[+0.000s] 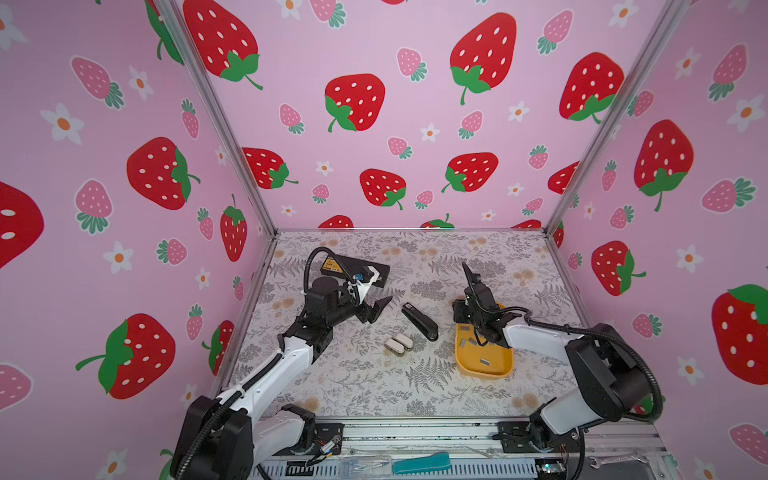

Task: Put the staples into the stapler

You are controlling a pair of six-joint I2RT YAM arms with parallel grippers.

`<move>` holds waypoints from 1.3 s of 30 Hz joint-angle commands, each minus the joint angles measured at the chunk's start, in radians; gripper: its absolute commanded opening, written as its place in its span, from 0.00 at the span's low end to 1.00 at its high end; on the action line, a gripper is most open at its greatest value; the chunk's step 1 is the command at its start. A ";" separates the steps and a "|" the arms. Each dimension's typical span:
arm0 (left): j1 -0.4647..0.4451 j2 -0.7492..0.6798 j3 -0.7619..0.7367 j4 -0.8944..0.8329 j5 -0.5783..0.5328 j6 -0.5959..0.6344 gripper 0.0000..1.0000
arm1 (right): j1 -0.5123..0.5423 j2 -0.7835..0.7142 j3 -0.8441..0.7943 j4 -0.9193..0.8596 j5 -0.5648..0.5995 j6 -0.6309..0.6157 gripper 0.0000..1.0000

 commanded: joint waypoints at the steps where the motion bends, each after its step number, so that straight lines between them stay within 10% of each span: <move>1: -0.017 0.057 0.065 -0.086 0.132 0.213 0.78 | -0.002 0.017 0.035 -0.004 -0.004 -0.040 0.38; 15: -0.076 0.314 0.227 -0.314 0.279 0.575 0.76 | -0.002 0.014 0.020 -0.035 -0.006 -0.091 0.28; 39: -0.270 0.717 0.675 -0.769 0.194 1.137 0.72 | -0.027 -0.563 -0.213 -0.007 0.138 -0.114 0.80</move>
